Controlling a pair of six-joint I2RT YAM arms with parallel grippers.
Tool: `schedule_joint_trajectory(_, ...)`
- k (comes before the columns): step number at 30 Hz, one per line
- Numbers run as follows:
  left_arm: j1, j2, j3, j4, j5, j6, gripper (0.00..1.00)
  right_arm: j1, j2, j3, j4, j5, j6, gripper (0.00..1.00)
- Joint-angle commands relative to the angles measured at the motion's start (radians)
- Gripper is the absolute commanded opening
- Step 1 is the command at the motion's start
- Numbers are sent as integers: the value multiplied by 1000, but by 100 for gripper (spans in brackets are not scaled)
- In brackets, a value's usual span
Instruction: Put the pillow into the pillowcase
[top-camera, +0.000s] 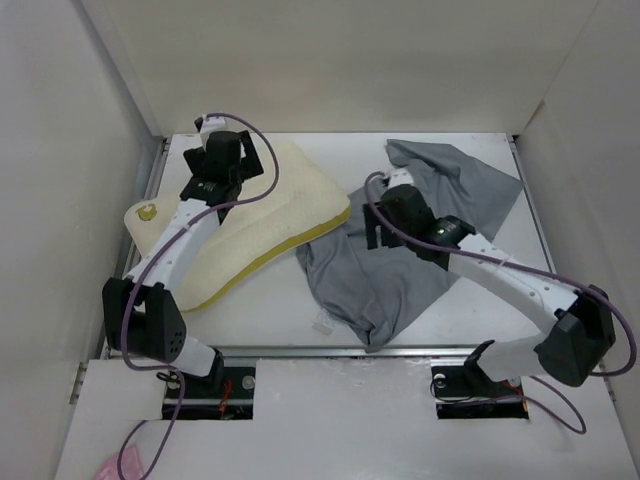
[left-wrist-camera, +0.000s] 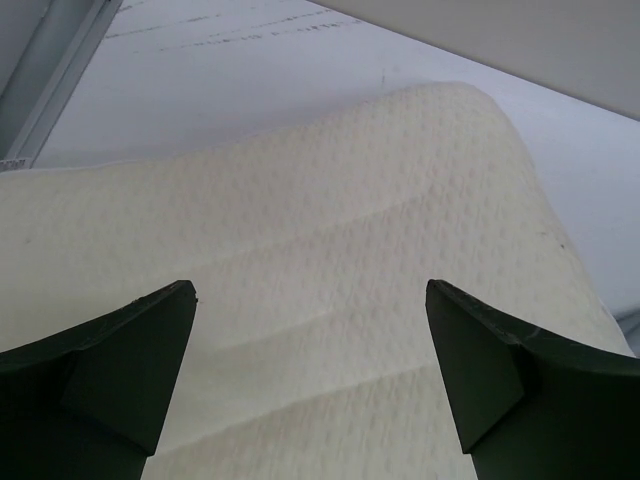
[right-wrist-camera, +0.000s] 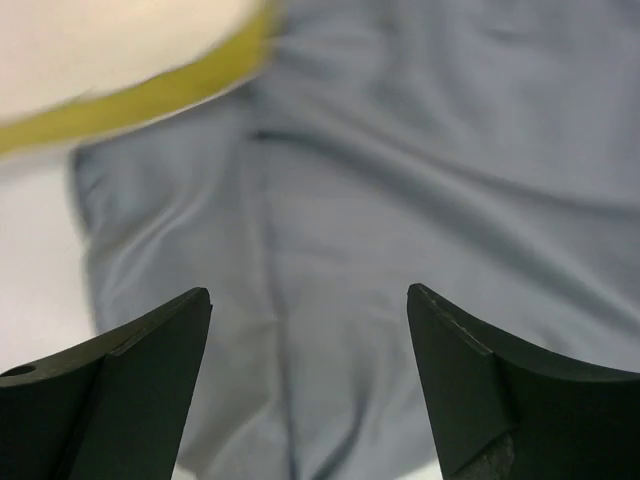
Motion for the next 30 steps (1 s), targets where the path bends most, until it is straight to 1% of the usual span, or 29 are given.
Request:
schedule_joint_trajectory(1, -34, -116, -57, -9, 13, -49, 100, 107, 72, -21, 170, -341, -261, 84)
schedule_joint_trajectory(3, -62, -156, -92, -18, 59, -78, 100, 168, 143, -21, 198, -326, -271, 84)
schedule_joint_trajectory(4, -62, -170, -138, -18, 70, -92, 100, 213, 173, 5, 209, -326, -271, 84)
schedule_joint_trajectory(6, -90, -208, -190, -9, 85, -114, 100, 242, 276, 39, 254, -338, -271, 83)
schedule_joint_trajectory(7, -100, -218, -212, -9, 85, -129, 100, 251, 313, 60, 268, -303, -255, 83)
schedule_joint_trajectory(8, -100, -218, -248, 0, 85, -143, 100, 251, 350, 103, 296, -283, -234, 83)
schedule_joint_trajectory(9, -100, -231, -264, 0, 85, -157, 100, 251, 420, 126, 296, -260, -188, 82)
schedule_joint_trajectory(10, -100, -232, -273, 0, 75, -166, 100, 251, 453, 146, 310, -231, -165, 80)
schedule_joint_trajectory(11, -100, -232, -288, -9, 66, -166, 100, 251, 482, 184, 310, -159, -134, 80)
schedule_joint_trajectory(12, -100, -232, -289, -9, 43, -186, 100, 251, 529, 203, 310, -133, -110, 80)
schedule_joint_trajectory(15, -110, -232, -307, -18, 33, -196, 100, 251, 577, 238, 348, -100, -39, 80)
schedule_joint_trajectory(17, -110, -232, -316, -18, 23, -197, 100, 251, 612, 239, 376, -100, 5, 75)
schedule_joint_trajectory(18, -110, -232, -316, -18, 23, -197, 100, 251, 625, 239, 385, -79, 24, 71)
schedule_joint_trajectory(19, -110, -222, -316, -29, 10, -197, 100, 251, 647, 239, 396, -63, 38, 63)
schedule_joint_trajectory(20, -110, -222, -316, -29, 10, -197, 100, 251, 657, 239, 396, -48, 64, 40)
schedule_joint_trajectory(21, -110, -222, -316, -29, -5, -197, 100, 251, 657, 239, 396, -15, 78, 33)
schedule_joint_trajectory(22, -110, -222, -316, -29, -5, -197, 100, 251, 666, 239, 373, -2, 87, 28)
schedule_joint_trajectory(23, -110, -222, -316, -29, -14, -197, 100, 251, 657, 239, 362, 7, 96, 17)
schedule_joint_trajectory(25, -110, -222, -316, -29, -14, -197, 100, 251, 626, 213, 348, 65, 111, 1)
schedule_joint_trajectory(27, -110, -222, -316, -29, -14, -197, 100, 251, 544, 177, 339, 101, 121, 0)
schedule_joint_trajectory(28, -110, -222, -316, -20, -14, -197, 100, 251, 508, 157, 339, 146, 121, 0)
schedule_joint_trajectory(29, -110, -222, -316, -20, -2, -181, 100, 251, 470, 121, 325, 168, 134, 0)
schedule_joint_trajectory(30, -110, -222, -316, 11, 25, -140, 100, 236, 397, 95, 315, 179, 134, 0)
